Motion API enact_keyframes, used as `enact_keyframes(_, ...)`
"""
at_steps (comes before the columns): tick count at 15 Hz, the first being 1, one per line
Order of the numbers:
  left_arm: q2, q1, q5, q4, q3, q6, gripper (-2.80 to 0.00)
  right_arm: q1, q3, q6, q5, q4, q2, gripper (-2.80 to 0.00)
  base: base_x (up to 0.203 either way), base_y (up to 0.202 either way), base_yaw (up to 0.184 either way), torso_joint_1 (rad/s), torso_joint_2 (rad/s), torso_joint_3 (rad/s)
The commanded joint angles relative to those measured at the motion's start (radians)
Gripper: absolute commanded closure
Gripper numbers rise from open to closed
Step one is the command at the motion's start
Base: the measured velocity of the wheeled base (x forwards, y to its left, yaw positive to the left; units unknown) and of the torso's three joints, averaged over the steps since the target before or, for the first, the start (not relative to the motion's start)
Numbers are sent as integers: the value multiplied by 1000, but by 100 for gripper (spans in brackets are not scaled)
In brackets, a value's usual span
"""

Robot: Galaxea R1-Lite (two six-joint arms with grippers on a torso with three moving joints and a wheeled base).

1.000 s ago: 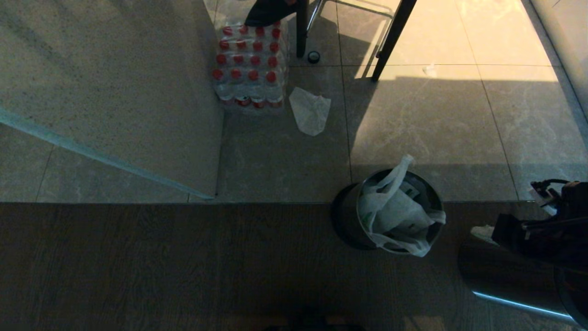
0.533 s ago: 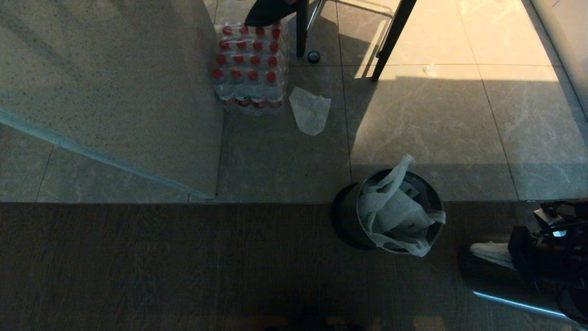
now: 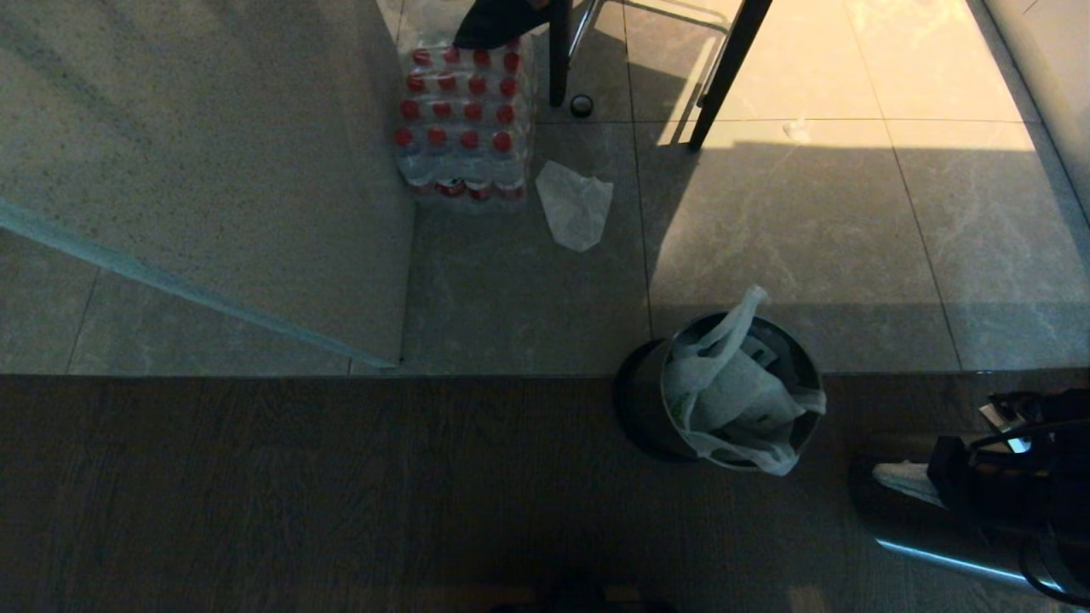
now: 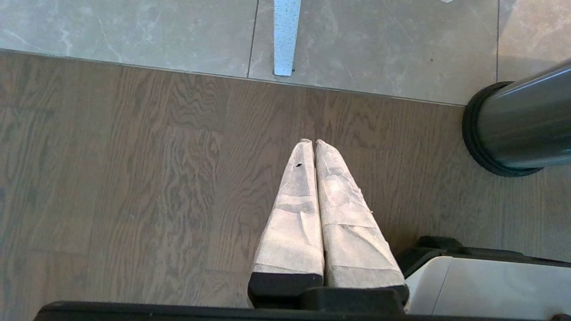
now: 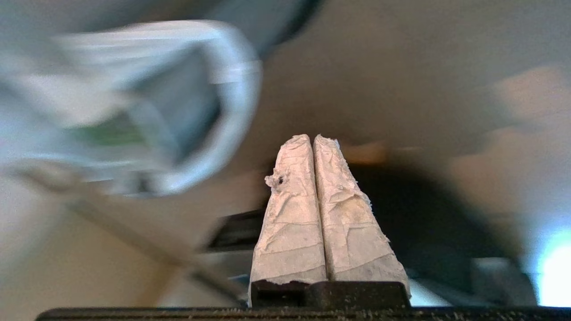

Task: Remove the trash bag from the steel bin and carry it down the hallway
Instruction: Pick up the trash bag

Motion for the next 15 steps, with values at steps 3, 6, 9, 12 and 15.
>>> enact_keyframes(3,0,0,0,0,0,-1,0,-15,3,-199,-68,-12,120,0,0,0,0,0,0,0)
enact_keyframes(6,0,0,0,0,0,-1,0,54,9,-129,-70,-20,115,0,0,0,0,0,0,0)
enact_keyframes(9,0,0,0,0,0,-1,0,76,-4,-13,-69,-143,145,0,0,0,0,0,0,0)
enact_keyframes(12,0,0,0,0,0,-1,0,80,-34,61,-68,-187,168,0,0,0,0,0,0,0)
enact_keyframes(15,0,0,0,0,0,-1,0,84,-56,85,-77,-212,189,0,0,0,0,0,0,0)
